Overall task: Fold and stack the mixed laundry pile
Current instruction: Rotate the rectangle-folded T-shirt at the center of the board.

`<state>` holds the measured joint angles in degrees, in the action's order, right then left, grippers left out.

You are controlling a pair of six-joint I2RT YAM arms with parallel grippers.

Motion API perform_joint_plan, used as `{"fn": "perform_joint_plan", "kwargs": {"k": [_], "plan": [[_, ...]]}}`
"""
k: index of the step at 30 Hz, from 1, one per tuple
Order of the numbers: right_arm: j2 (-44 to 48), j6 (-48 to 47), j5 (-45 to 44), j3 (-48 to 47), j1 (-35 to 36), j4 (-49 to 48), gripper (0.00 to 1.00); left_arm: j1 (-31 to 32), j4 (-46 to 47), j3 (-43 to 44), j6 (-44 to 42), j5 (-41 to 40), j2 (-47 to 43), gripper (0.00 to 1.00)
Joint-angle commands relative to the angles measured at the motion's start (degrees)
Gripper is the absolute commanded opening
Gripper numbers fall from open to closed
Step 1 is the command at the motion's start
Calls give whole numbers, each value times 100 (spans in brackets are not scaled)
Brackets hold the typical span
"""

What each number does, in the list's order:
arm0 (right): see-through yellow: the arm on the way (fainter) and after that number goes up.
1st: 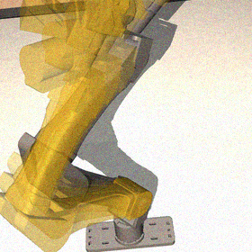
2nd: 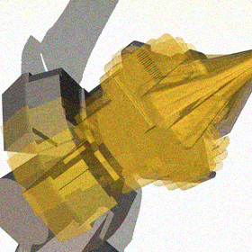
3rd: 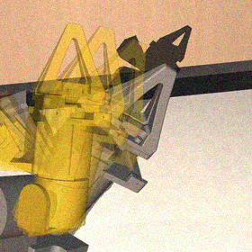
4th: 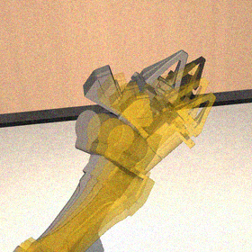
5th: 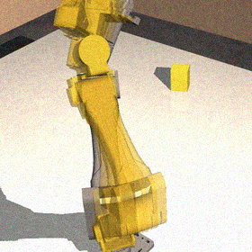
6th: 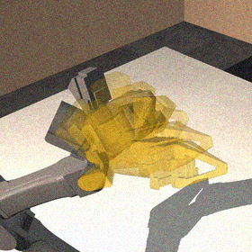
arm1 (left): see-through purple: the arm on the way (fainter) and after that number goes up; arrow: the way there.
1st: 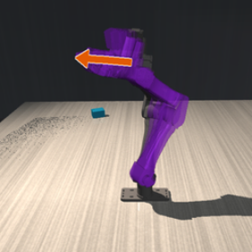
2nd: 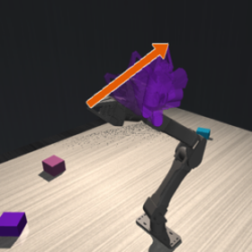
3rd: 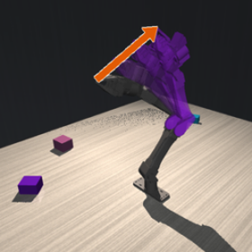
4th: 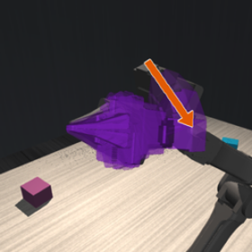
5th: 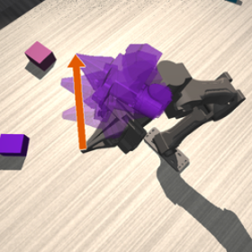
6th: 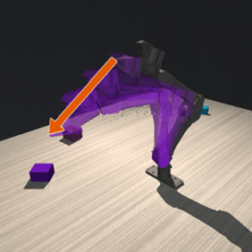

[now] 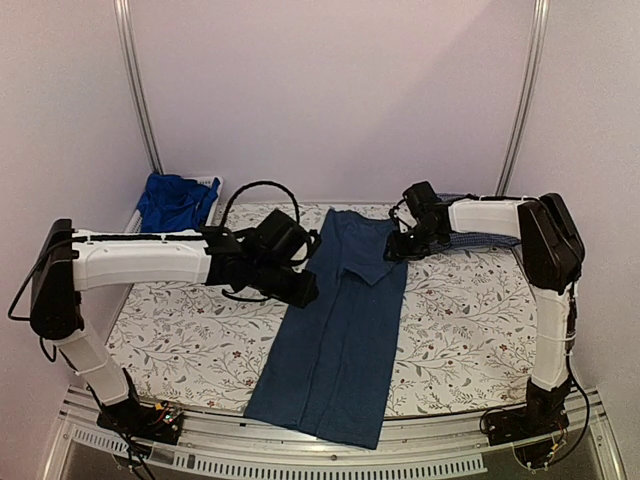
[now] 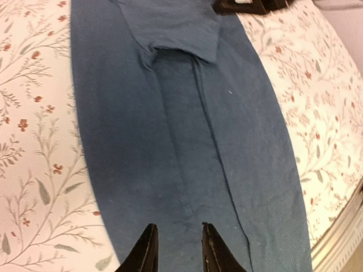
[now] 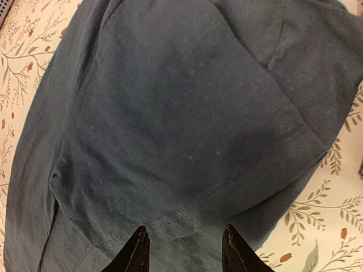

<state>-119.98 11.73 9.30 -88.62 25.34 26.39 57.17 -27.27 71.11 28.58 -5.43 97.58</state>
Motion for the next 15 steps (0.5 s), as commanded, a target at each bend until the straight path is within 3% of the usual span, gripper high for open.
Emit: {"fn": "perform_joint_plan", "kwargs": {"k": [1,15], "plan": [[-598,60,-326,-266,23,105,41,-557,432,-483,47,42,-359,27],[-2306,-333,-853,-2178,-228,516,31,-1576,1135,-1281,340,359,-573,27]]}}
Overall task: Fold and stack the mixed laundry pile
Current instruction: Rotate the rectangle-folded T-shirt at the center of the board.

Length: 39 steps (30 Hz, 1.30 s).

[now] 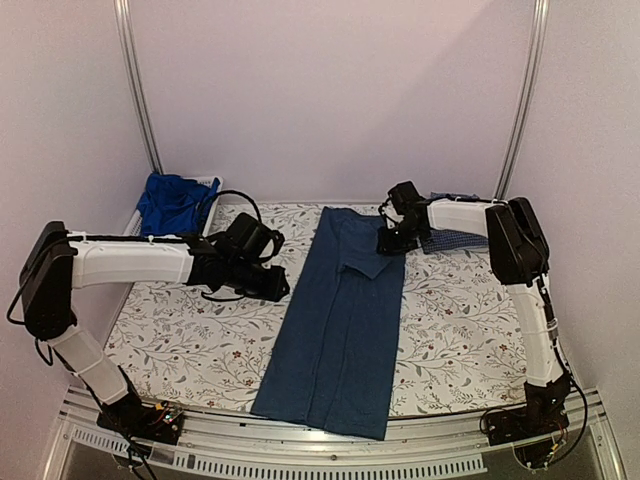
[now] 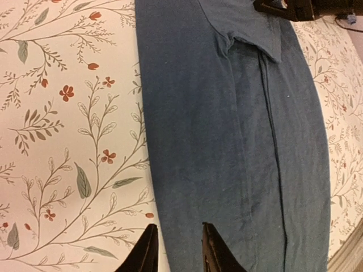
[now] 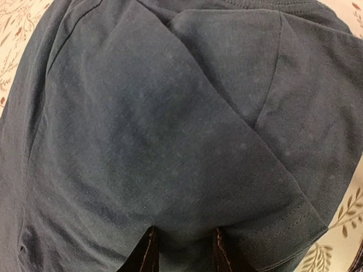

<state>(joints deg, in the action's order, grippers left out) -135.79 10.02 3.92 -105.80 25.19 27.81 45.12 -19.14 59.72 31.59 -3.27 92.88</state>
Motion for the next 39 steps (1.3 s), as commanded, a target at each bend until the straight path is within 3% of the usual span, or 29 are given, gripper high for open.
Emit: {"fn": "perform_joint_plan", "kwargs": {"k": [1,10,15,18,22,25,31,39], "plan": [[-849,-188,-332,-653,-241,417,31,-460,369,-169,13,198,-77,27],[-1706,-343,-188,-2139,-527,493,31,-1052,694,-222,-219,283,208,28],[-1619,-452,-126,-2573,-609,361,41,-1101,927,-222,-297,459,206,33],[-1158,-451,-104,-2433,-612,451,52,-1078,1032,-334,-271,522,-8,41],[180,-313,389,-1143,-606,64,63,-1071,1252,-656,-300,780,-490,55],[1209,-41,869,-68,-607,-215,65,-1063,1293,-886,-298,1008,-823,61],[3404,693,1164,2493,-232,-527,63,-906,1273,-1508,186,1573,-1165,53],[5357,1743,958,4921,626,-389,61,192,1408,-2402,1057,1613,-1567,48]]}}
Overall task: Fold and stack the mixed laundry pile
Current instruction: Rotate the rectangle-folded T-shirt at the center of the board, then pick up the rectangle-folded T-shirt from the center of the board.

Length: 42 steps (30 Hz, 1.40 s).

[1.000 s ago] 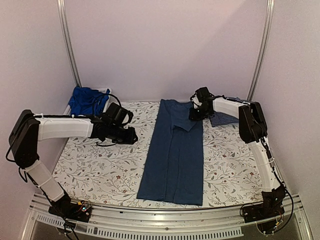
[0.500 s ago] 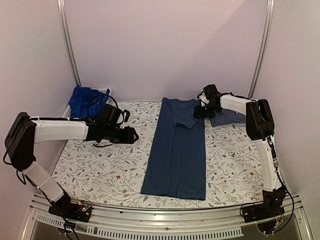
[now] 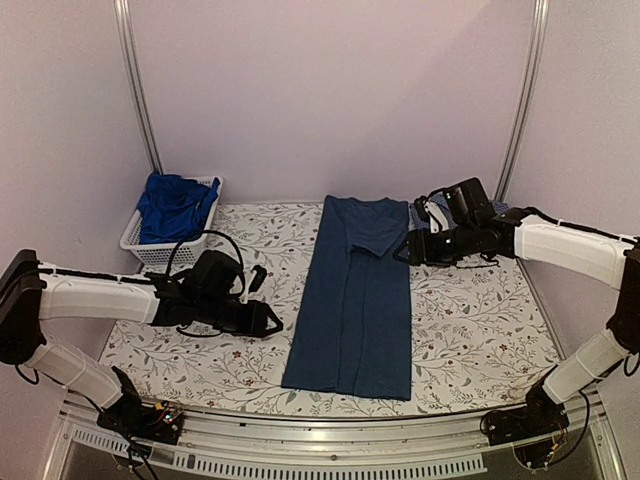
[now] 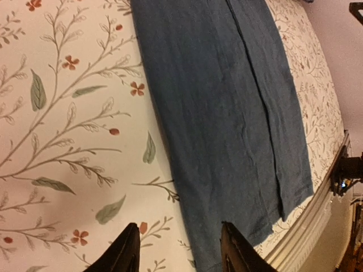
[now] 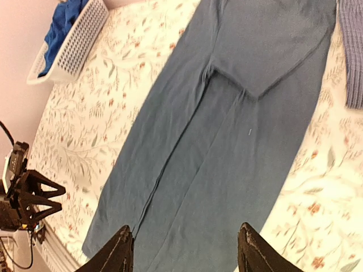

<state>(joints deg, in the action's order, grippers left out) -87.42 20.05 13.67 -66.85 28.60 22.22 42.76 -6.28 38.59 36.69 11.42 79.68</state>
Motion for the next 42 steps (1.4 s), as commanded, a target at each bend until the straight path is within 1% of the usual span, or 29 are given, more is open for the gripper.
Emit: {"fn": "perform_joint_plan", "kwargs": {"k": [1,3,7,13,17,20,25,29,35,37,42], "plan": [[674,863,49,1330,395,101,60,533,153,-393,664,171,-278,47],[1045,1326,247,1912,662,-147,59,727,161,-591,827,164,-317,46],[1507,2064,152,2590,1496,-235,58,919,107,-867,1012,220,-429,45],[1568,2934,-118,3189,2411,-225,57,1210,129,-1167,1266,351,-506,41],[1548,3395,-243,3467,2799,-142,56,1408,266,-1192,1400,344,-384,41],[1585,3639,-338,3619,2949,14,55,1518,462,-1144,1492,351,-141,41],[1697,3970,-193,4046,3016,-381,51,1695,728,-970,1556,324,321,40],[1461,4084,-88,4175,3173,-672,50,1782,796,-917,1656,290,490,38],[1039,4185,20,4202,3336,-1075,44,1841,760,-929,1708,232,508,31],[959,4222,30,4202,3393,-1090,40,1847,756,-930,1706,214,509,28],[982,4257,-18,4205,3433,-995,30,1872,780,-824,1641,220,612,16]]}}
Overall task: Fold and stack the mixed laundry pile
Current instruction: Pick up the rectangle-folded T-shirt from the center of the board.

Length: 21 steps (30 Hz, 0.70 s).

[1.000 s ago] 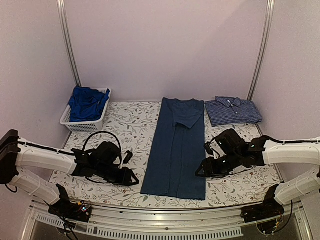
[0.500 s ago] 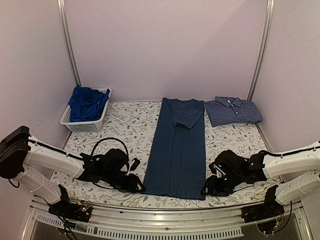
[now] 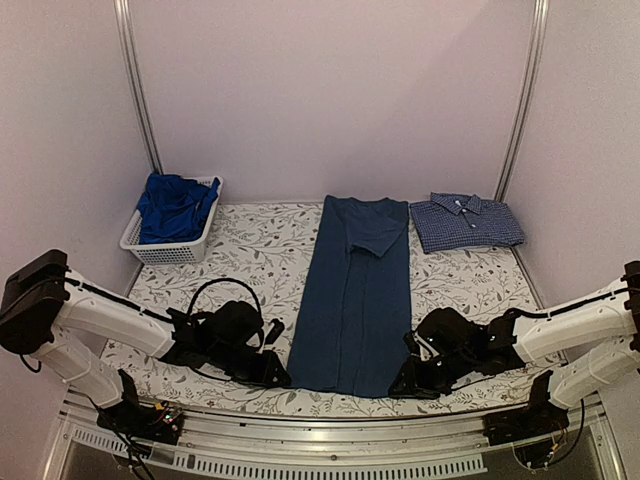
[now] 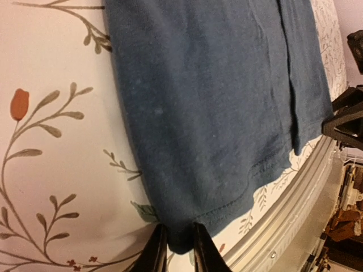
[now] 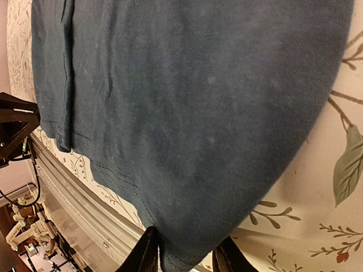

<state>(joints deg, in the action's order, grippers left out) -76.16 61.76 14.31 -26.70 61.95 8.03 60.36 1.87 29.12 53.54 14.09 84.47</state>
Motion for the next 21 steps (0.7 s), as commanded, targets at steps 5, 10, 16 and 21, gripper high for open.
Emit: {"fn": "perform_joint_plan", "kwargs": {"k": [5,10,16,21], "plan": [[-57,59,-54,183,117,445,11,178,-38,166,-75,-31,127,0],[29,97,36,158,394,384,0,512,-275,114,-117,-65,-243,0],[252,290,-182,43,683,665,0,801,-697,199,-225,-280,-661,0],[680,-59,-489,-180,64,1141,0,436,-800,654,-645,-379,-438,0]]}}
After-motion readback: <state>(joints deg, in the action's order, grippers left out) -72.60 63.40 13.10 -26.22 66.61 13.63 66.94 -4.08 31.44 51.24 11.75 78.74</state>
